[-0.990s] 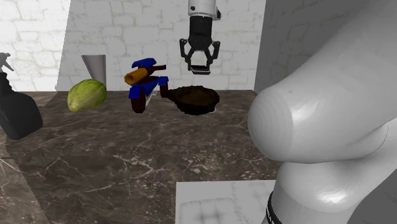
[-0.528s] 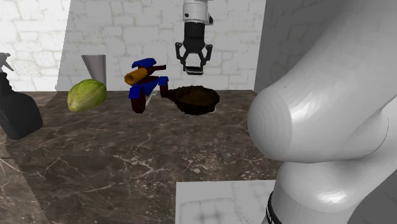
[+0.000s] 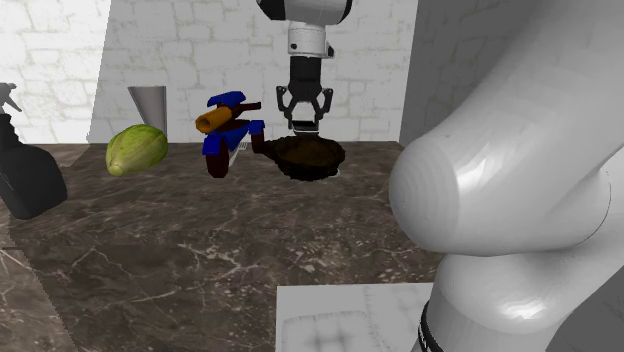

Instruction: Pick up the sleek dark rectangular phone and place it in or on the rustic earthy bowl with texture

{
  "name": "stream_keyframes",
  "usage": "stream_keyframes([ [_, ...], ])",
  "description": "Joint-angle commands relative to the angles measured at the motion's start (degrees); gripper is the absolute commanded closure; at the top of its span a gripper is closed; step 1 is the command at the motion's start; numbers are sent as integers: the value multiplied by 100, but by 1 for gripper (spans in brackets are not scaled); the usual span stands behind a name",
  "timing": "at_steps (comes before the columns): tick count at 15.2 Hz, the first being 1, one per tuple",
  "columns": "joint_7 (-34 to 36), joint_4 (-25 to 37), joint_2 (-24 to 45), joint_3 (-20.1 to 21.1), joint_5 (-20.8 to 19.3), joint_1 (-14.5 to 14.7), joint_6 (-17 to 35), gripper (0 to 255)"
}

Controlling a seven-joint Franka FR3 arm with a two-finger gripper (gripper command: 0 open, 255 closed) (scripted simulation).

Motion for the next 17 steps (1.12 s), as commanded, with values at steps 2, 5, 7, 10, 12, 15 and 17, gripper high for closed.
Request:
stream_keyframes([
  [2,2,-141,80,13,-9,3,224,255],
  [5,1,-211,118,18,-13,5,331,255],
  [7,1,-211,118,18,-14,5,331,255],
  [10,1,-211,118,18,-14,5,331,255],
  [12,1,-211,118,18,-13,5,331,0],
  [15,1,-211,118,18,-13,5,331,0],
  [17,1,-211,118,18,-13,5,331,0],
])
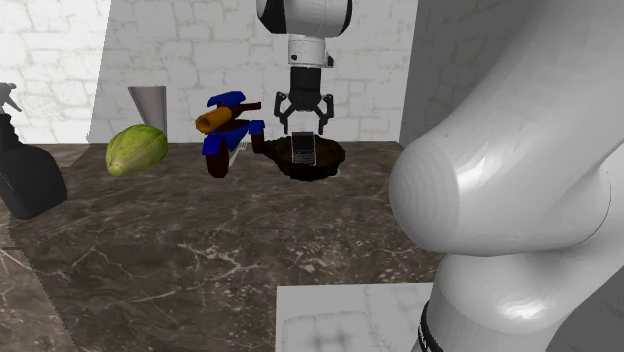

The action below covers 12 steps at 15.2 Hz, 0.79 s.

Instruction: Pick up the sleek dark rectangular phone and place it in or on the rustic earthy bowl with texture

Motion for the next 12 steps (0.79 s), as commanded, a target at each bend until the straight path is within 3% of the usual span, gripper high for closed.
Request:
stream_keyframes([
  [1,-7,132,-64,-14,5,-7,-195,0],
  [4,-20,537,-200,-54,9,-28,-735,0],
  [12,-20,537,-200,-54,9,-28,-735,0],
])
